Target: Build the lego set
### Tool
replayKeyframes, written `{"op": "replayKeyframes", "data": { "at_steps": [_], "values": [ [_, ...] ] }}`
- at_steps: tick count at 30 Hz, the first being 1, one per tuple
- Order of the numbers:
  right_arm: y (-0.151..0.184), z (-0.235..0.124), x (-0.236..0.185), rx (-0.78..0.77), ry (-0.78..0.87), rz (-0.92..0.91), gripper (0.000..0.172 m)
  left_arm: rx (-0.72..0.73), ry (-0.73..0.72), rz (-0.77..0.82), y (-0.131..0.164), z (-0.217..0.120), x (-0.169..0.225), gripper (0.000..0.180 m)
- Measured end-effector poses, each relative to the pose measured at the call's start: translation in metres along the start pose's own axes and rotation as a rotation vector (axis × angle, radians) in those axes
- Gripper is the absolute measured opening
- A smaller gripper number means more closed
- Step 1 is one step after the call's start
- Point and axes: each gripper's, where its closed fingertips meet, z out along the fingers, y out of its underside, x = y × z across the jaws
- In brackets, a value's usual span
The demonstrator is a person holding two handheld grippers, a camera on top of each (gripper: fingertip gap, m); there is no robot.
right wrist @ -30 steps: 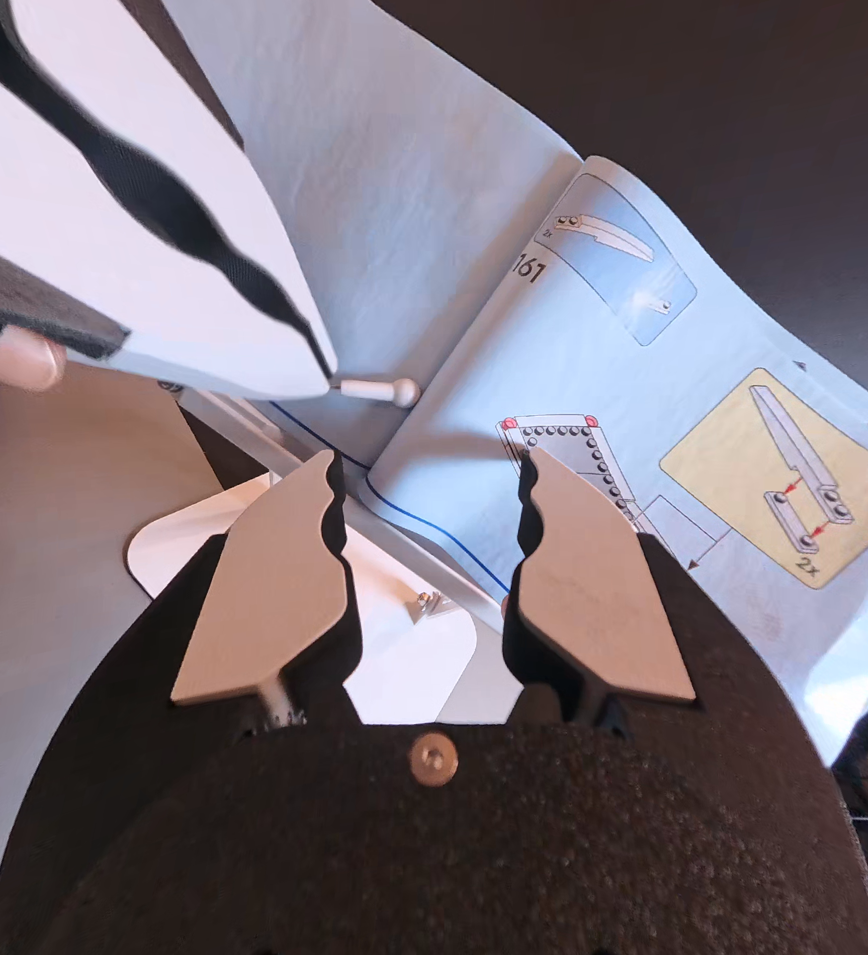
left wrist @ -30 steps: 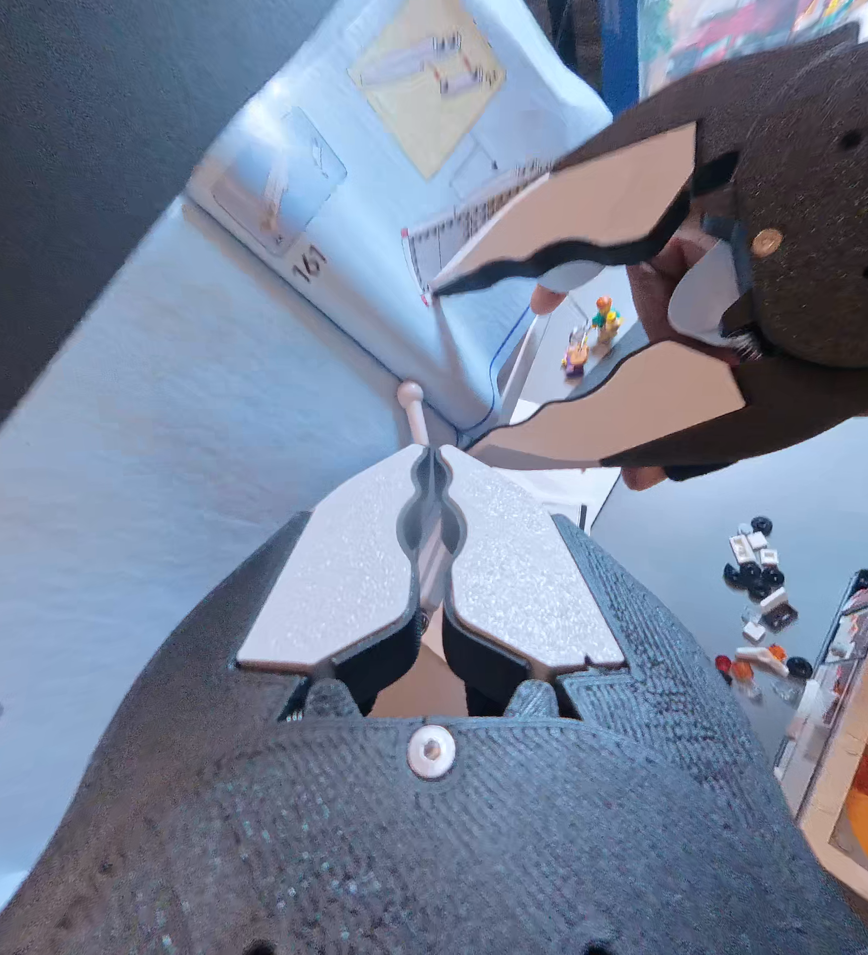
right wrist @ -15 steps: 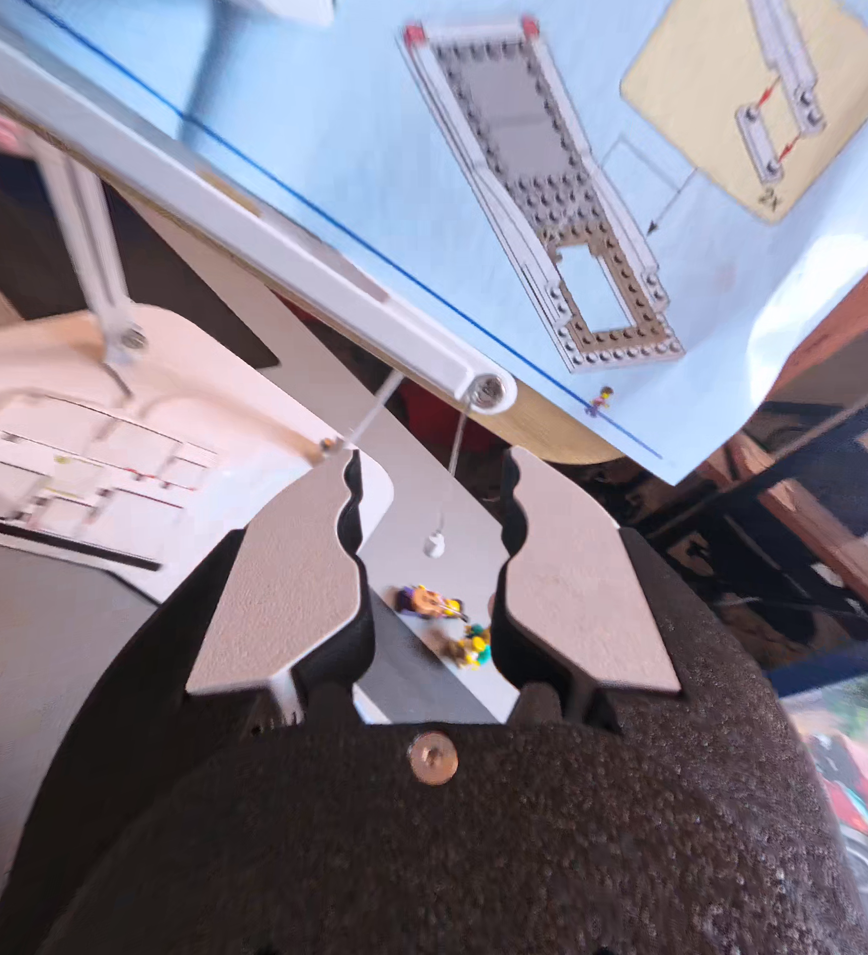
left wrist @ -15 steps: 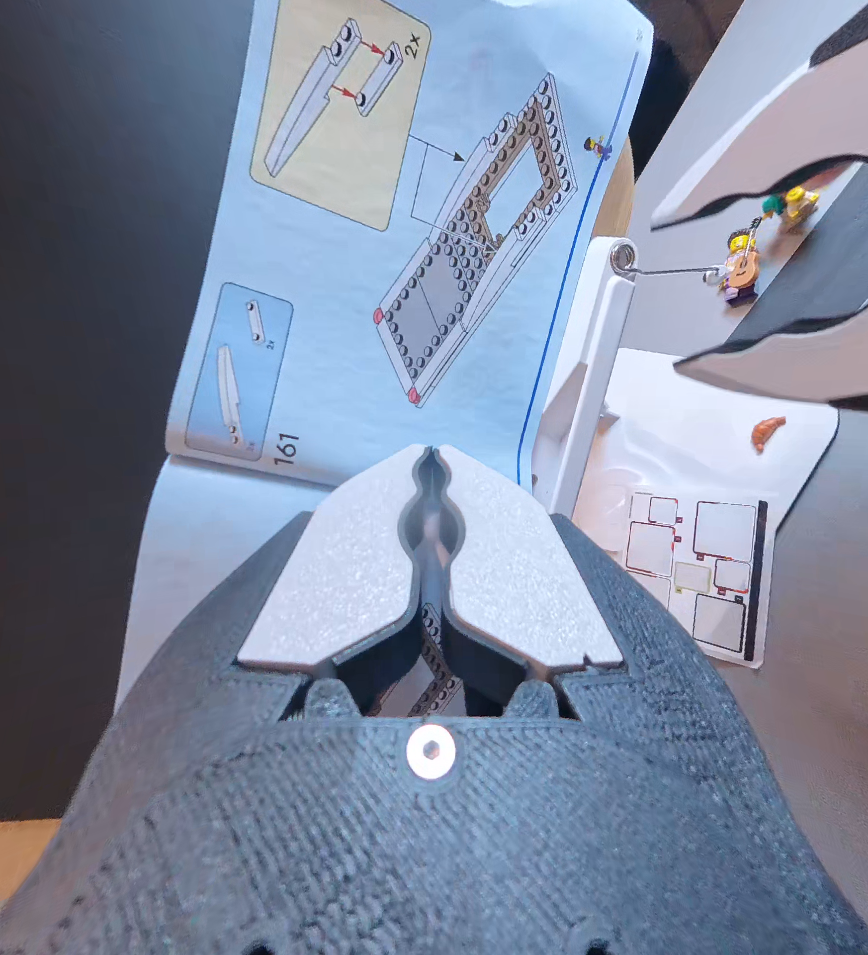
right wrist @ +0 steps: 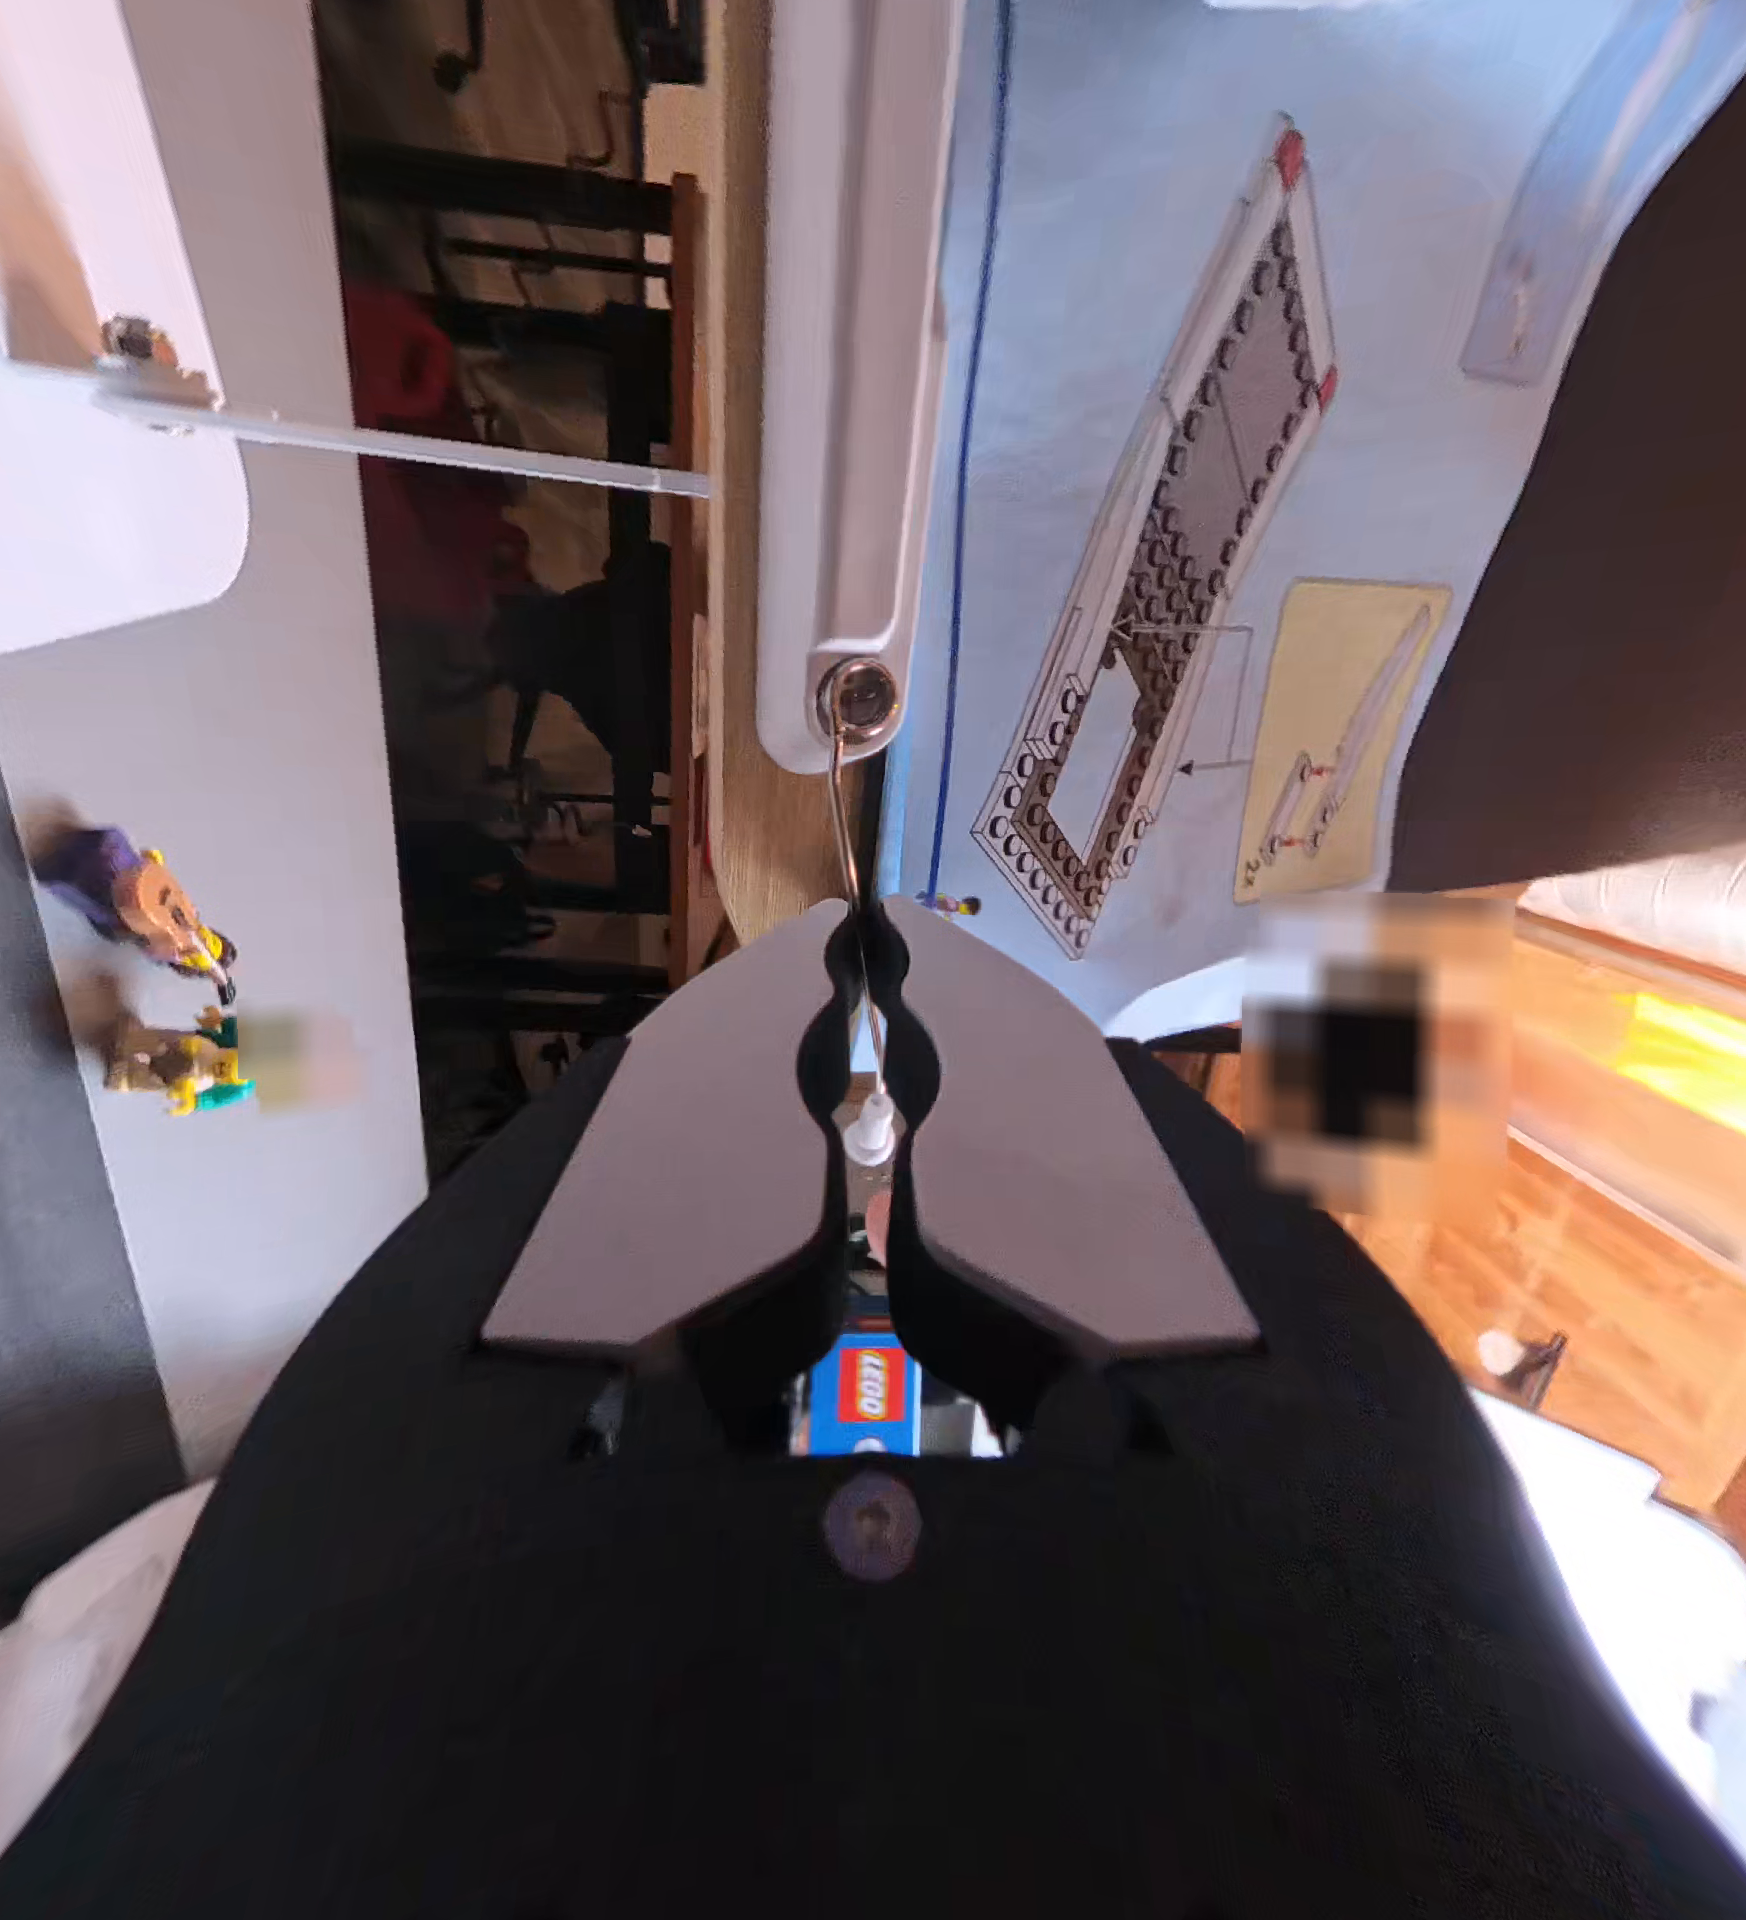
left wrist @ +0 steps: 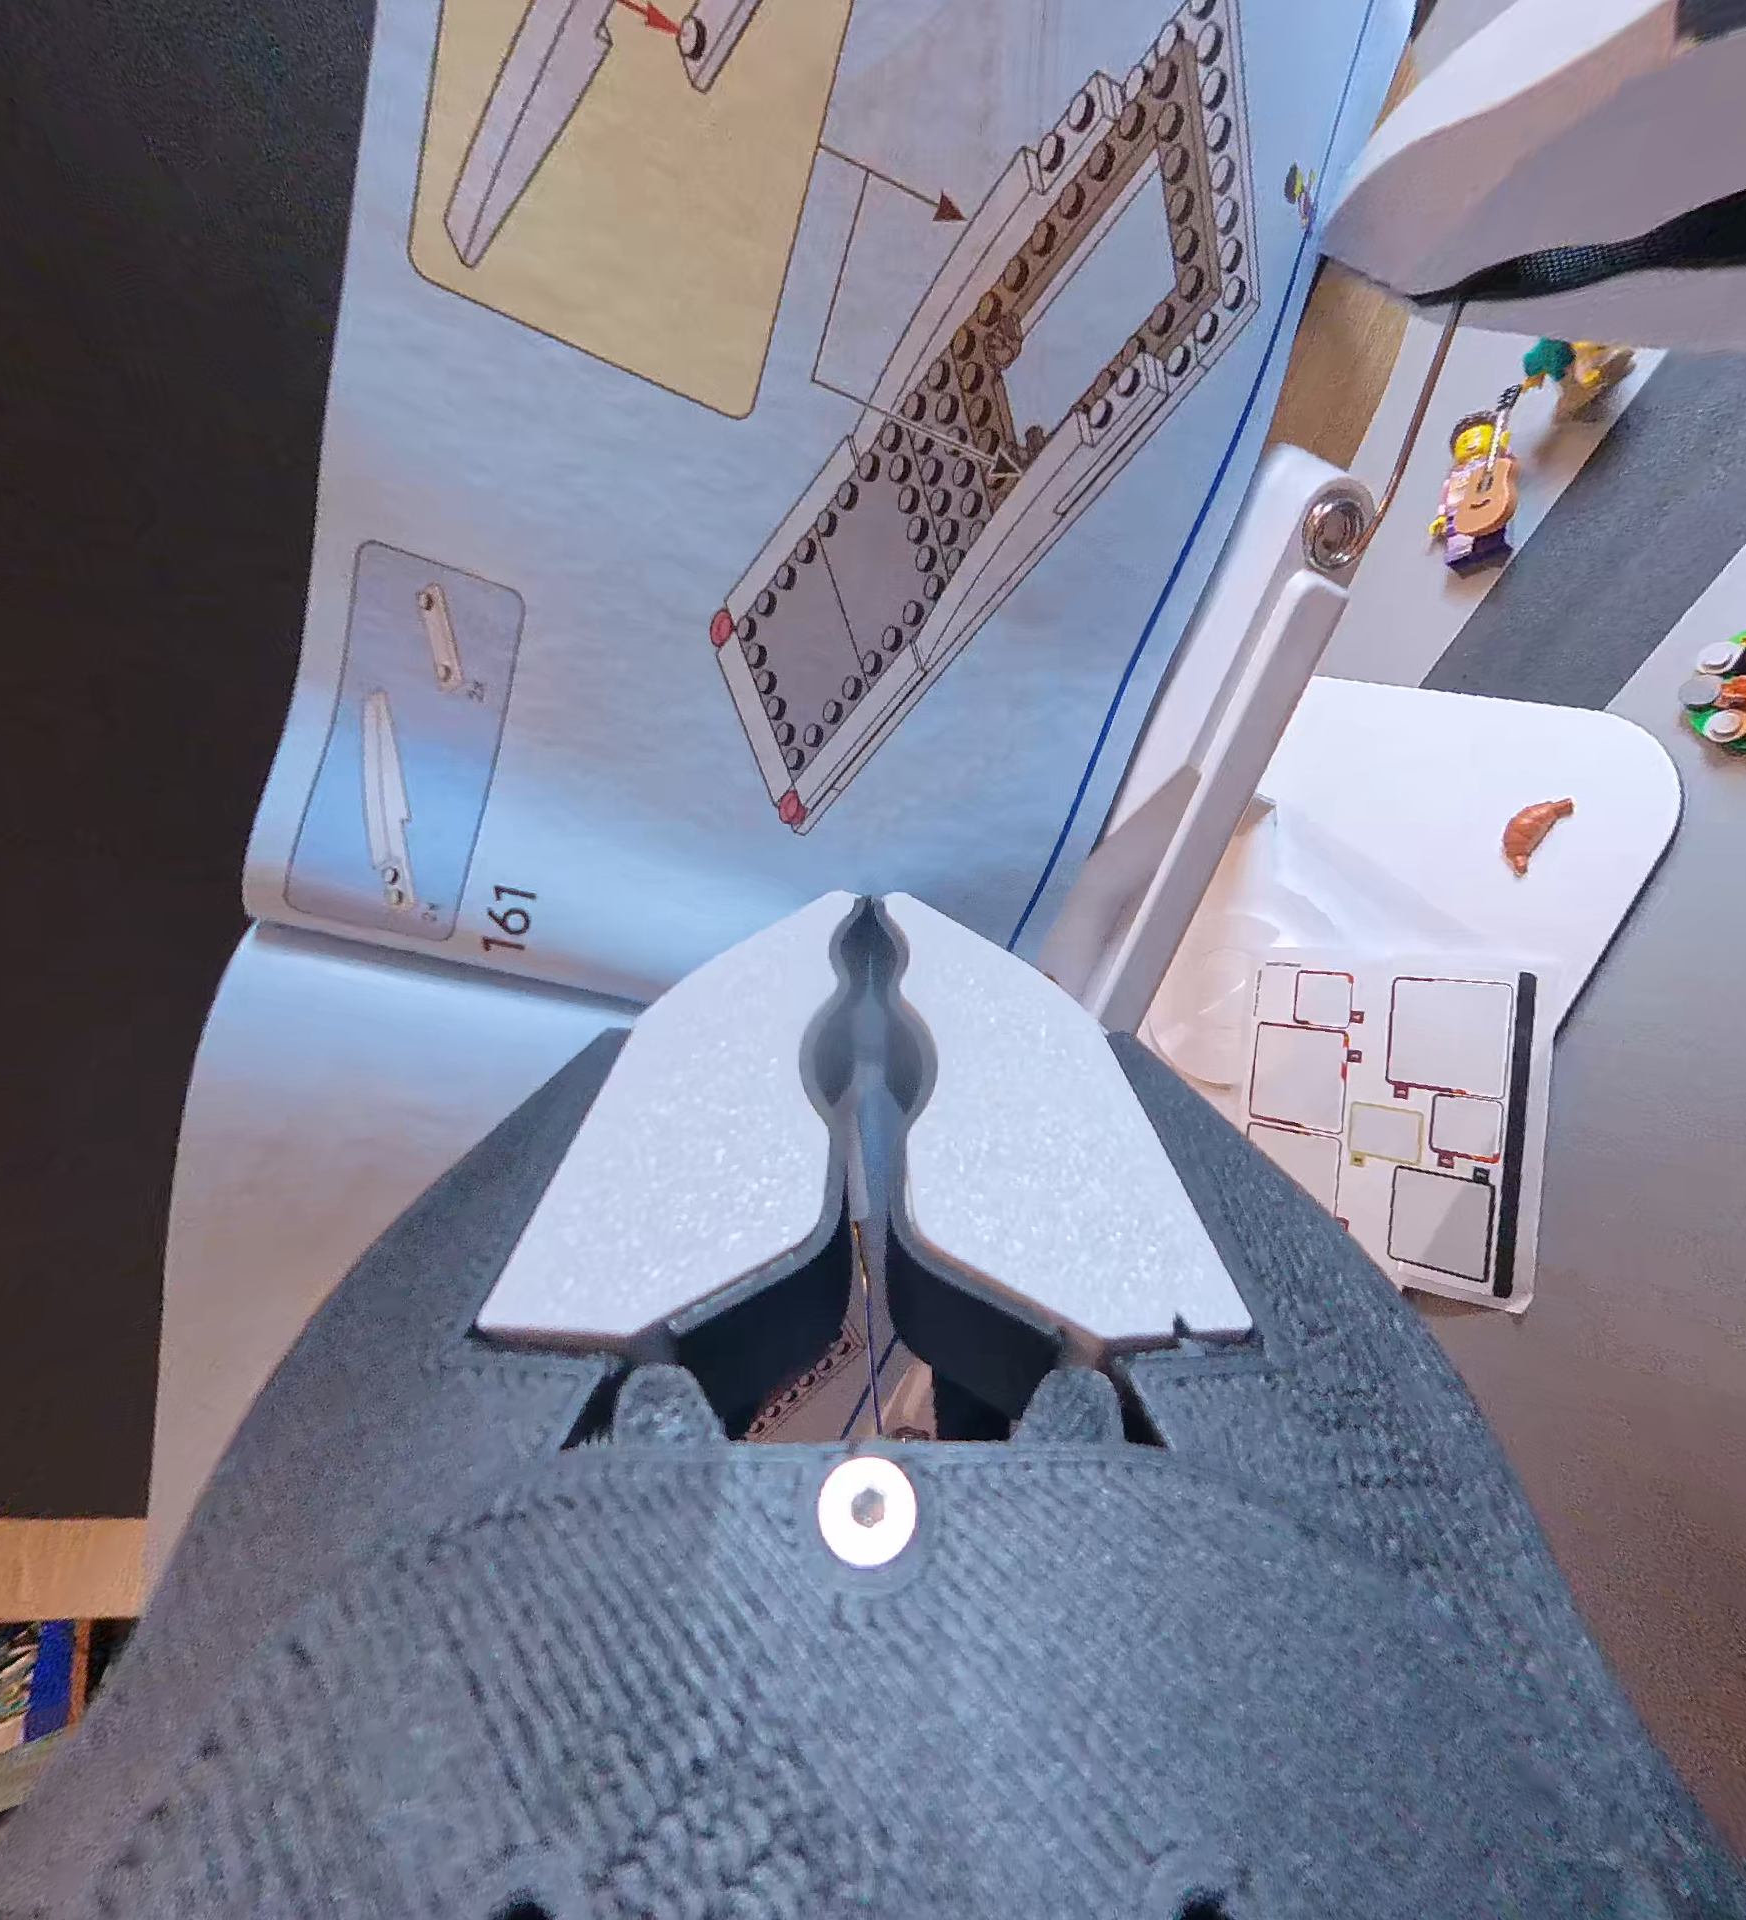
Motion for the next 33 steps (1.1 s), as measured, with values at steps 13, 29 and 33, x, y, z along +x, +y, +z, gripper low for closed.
{"op": "replayKeyframes", "data": {
  "at_steps": [13, 29, 33],
  "values": [
    [-0.004, -0.010, -0.002, -0.010, -0.035, -0.032, 0.000, 0.084, -0.032, 0.139, -0.050, 0.008, 0.036, 0.000],
    [-0.007, -0.017, 0.007, -0.032, -0.018, -0.149, 0.000, 0.081, 0.115, -0.076, -0.054, 0.014, 0.037, 0.000],
    [-0.010, -0.009, 0.015, 0.010, -0.027, -0.262, 0.003, 0.104, 0.159, -0.111, -0.054, 0.012, 0.038, 0.000]
  ]
}}
